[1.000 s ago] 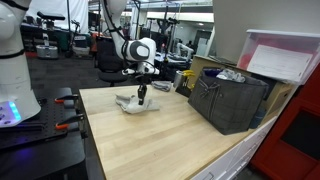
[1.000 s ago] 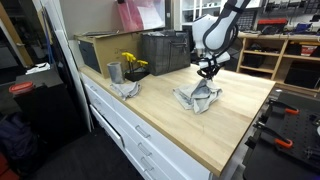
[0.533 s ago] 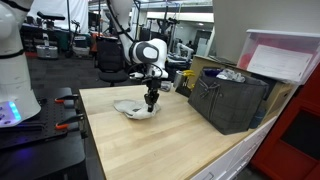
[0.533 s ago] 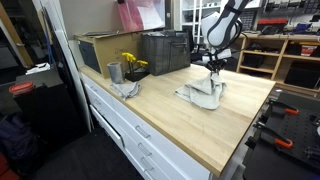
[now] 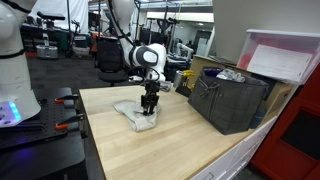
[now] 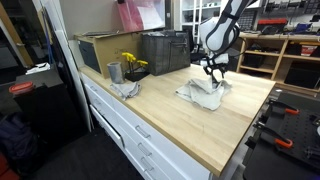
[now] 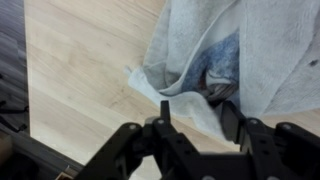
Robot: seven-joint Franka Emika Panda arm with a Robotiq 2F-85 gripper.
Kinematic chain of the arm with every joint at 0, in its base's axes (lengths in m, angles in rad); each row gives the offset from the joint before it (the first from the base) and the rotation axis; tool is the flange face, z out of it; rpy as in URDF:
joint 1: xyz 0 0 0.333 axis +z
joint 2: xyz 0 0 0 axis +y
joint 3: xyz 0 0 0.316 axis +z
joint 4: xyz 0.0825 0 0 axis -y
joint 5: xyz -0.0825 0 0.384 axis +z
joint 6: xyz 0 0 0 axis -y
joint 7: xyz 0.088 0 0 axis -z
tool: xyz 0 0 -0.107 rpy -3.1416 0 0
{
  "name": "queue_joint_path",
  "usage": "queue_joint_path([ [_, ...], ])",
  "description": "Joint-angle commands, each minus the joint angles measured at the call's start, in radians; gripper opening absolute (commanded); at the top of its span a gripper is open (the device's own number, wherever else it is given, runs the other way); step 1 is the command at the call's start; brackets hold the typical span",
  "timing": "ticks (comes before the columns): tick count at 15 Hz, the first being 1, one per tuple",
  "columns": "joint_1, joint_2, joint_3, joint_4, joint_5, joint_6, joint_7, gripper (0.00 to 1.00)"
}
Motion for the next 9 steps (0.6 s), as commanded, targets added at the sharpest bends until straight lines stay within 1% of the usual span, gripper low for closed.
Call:
queue_joint_path([
  [1,0.051,-0.071,0.019,-0.054,-0.038,0.010,0.022,0.89],
  [2,0.065,-0.089,0.028,-0.061,-0.035,-0.001,0.028,0.95],
  [3,0.073,-0.108,0.042,-0.069,-0.022,-0.009,0.027,1.00],
  [5,0.062,-0.132,0.086,-0.081,0.024,-0.008,0.004,1.00],
  [6,0.043,-0.136,0.115,-0.082,0.058,-0.009,-0.024,1.00],
  [7,0.032,-0.131,0.130,-0.084,0.077,0.004,-0.033,1.00],
  [9,-0.016,-0.117,0.180,-0.090,0.157,0.028,-0.110,1.00],
])
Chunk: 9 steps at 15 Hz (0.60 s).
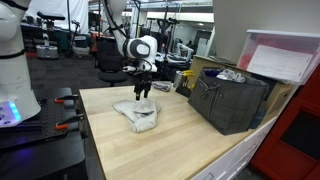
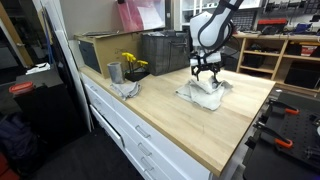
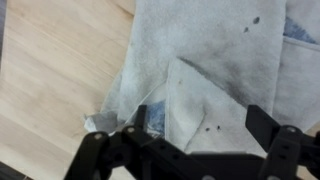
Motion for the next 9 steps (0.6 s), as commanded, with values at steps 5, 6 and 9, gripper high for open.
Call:
queue_joint_path([
  [5,-0.149,0.023,0.125,-0.034,0.192,0.066,-0.395,1.00],
  [6,-0.146,0.032,0.117,-0.029,0.180,0.064,-0.440,1.00],
  [9,-0.115,0.055,0.082,-0.017,0.130,0.063,-0.521,0.75],
])
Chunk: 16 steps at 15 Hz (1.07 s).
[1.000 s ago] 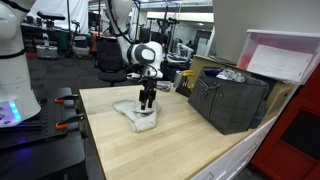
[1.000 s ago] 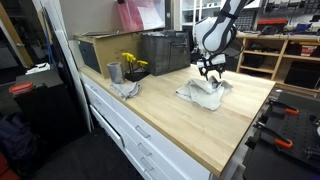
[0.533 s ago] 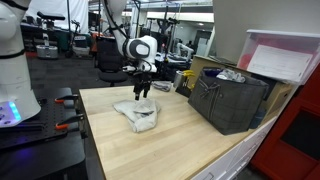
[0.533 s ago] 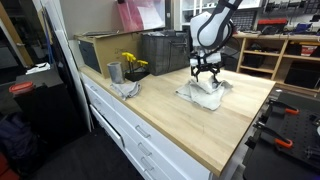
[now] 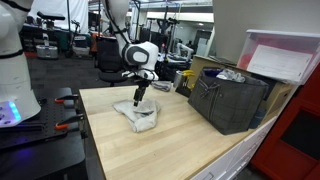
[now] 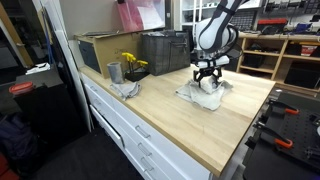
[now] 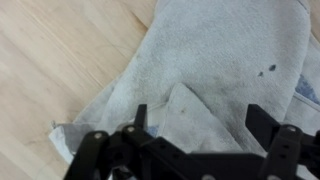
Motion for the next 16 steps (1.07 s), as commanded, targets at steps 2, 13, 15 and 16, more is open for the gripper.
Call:
queue_joint_path([
  [2,0.037,0.021,-0.034,0.008,-0.053,0.018,-0.113,0.68],
  [13,0.130,0.020,-0.100,-0.006,-0.180,0.052,-0.120,0.00],
  [15,0.143,0.019,-0.113,-0.010,-0.204,0.058,-0.114,0.00],
  [16,0.153,0.014,-0.121,-0.014,-0.216,0.060,-0.105,0.00],
])
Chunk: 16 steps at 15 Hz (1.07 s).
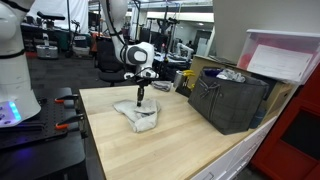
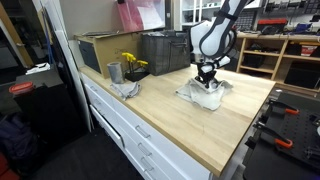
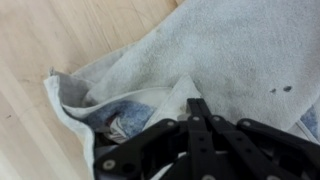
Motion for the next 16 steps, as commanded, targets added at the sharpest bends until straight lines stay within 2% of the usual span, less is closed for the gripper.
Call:
queue_joint_path([
  [1,0.042,-0.014,-0.046,-0.021,-0.060,0.036,0.026,0.00],
  [6,0.164,-0.011,-0.195,-0.003,-0.274,0.091,0.221,0.00],
  [9,0.255,0.018,-0.316,0.042,-0.497,0.097,0.407,0.00],
  [11,0.275,0.038,-0.356,0.083,-0.683,0.070,0.541,0.00],
  [12,0.336,0.061,-0.424,0.095,-0.731,0.076,0.581,0.00],
  [14,0.374,0.104,-0.482,0.130,-0.858,0.059,0.684,0.00],
  [15,0.306,0.097,-0.416,0.156,-0.978,0.007,0.773,0.00],
  [16,0.402,0.143,-0.517,0.159,-0.990,0.027,0.805,0.26],
])
